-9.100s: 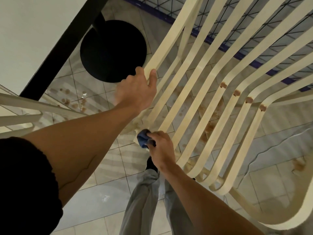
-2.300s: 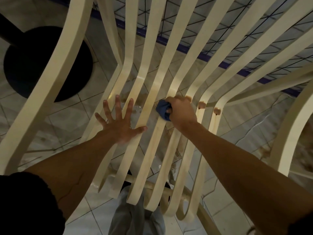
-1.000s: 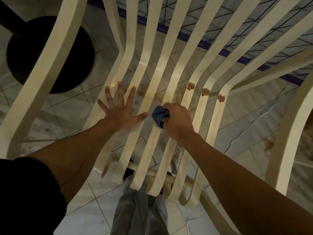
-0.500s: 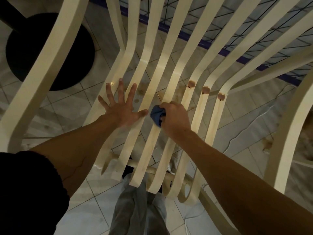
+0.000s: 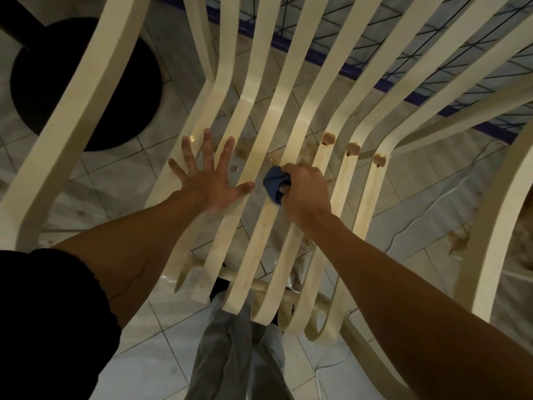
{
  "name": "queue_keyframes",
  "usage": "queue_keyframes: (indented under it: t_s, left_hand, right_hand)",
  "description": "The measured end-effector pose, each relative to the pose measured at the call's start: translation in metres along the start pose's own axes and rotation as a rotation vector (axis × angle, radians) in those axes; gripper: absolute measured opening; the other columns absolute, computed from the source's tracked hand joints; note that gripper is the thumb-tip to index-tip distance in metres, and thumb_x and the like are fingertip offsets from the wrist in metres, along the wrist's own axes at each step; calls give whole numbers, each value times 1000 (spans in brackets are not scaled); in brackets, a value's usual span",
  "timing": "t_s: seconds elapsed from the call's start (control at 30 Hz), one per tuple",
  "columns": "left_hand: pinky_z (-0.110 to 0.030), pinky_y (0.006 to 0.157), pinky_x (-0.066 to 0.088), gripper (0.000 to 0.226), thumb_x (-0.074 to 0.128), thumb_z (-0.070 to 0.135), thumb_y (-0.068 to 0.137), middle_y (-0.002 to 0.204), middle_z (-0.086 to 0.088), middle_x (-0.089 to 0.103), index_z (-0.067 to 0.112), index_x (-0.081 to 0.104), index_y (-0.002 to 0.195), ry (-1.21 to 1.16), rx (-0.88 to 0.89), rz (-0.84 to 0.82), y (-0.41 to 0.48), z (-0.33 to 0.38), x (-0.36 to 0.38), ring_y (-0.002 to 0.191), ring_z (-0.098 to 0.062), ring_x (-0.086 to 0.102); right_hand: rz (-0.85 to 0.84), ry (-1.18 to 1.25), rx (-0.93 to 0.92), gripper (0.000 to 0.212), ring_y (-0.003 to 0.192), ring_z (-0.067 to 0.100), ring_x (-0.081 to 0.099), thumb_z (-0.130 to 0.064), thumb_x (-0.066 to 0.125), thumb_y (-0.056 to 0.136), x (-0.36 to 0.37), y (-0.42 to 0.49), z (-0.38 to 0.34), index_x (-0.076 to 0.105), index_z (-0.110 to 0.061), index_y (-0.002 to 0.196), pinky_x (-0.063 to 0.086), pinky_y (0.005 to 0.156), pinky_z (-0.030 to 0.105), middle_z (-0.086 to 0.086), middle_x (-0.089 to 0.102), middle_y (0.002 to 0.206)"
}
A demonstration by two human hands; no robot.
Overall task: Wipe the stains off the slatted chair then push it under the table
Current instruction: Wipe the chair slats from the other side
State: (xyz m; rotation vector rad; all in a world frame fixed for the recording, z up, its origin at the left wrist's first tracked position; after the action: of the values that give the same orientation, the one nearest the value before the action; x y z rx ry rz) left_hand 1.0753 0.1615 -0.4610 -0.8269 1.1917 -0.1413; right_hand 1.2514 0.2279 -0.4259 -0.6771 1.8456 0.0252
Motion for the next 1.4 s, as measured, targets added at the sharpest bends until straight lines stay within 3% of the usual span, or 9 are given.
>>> queue_keyframes:
  t_s: [0.23,0.4,0.5,0.63,0.8,0.97,1.1,1.27,1.4]
  left_hand:
    - [-70,106,-14,107,32,88,73,145,-1,-51,40,-34,142,-35,12,-40,-2,-1,-3,132,-43,-43]
    - [-70,108,-12,109,33,89,72,146,-2,-49,39,-34,142,-25,0,-29,-2,0,-2,133,-43,-41]
    - [-70,109,-10,107,30,89,73,147,-2,-48,39,-34,142,-4,1,-13,-3,0,-1,134,-42,-40]
    - [-70,109,-10,105,28,88,74,147,-2,-47,38,-34,143,11,12,7,-4,0,0,135,-42,-40]
    - [-69,109,-12,104,25,89,73,148,-1,-46,38,-32,144,-5,24,14,-5,-4,2,134,-41,-40]
    - [-65,111,-12,100,25,86,77,155,2,-35,38,-30,145,-94,54,163,-20,-9,17,142,-34,-30]
    - [-63,113,-6,94,38,71,88,159,1,-28,37,-27,146,-91,73,272,-47,-15,29,147,-34,-17]
    - [-62,111,-10,75,26,69,91,159,0,-25,46,-20,147,-5,123,222,-82,-39,49,145,-32,-24]
    - [-61,110,-15,65,12,75,88,159,-1,-27,56,-21,141,56,185,208,-91,-51,62,140,-28,-36]
  right_hand:
    - [-171,79,-149,35,103,26,53,-9,66,84,19,-84,-15,64,-13,119,48,90,40,7,60,112]
    - [-137,12,-116,38,109,27,52,-8,62,88,3,-49,-4,62,-14,126,46,94,38,8,60,117]
    - [-53,32,8,37,105,29,55,-4,59,87,-7,-18,5,63,-13,123,49,91,38,11,61,114]
    - [-61,46,-9,37,106,29,56,-5,61,87,-3,-23,2,63,-13,124,47,91,36,11,62,114]
    - [-191,8,-225,33,95,30,54,-6,68,80,15,-86,-10,67,-11,112,49,83,42,9,61,104]
    - [-188,-49,-261,34,94,34,55,-2,65,79,14,-73,-6,67,-9,112,48,82,45,12,64,104]
    - [-118,5,-111,38,102,30,53,-7,61,87,10,-54,-4,61,-13,124,46,89,39,10,60,111]
    - [-131,34,-80,42,105,31,51,-10,56,90,14,-69,-7,54,-13,132,45,91,41,10,56,119]
    - [-221,-19,-219,43,110,30,47,-21,53,95,18,-99,-11,46,-13,136,37,92,37,8,49,127]
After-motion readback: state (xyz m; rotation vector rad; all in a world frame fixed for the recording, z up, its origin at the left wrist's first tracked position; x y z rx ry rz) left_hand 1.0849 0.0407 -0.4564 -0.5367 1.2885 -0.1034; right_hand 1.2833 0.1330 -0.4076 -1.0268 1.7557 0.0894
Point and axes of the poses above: each hand's wrist, its own y-axis towards the middle knuckle, its own x-axis out of the palm, z = x × y, the point moved 1 cm from there along y, towards the middle knuckle
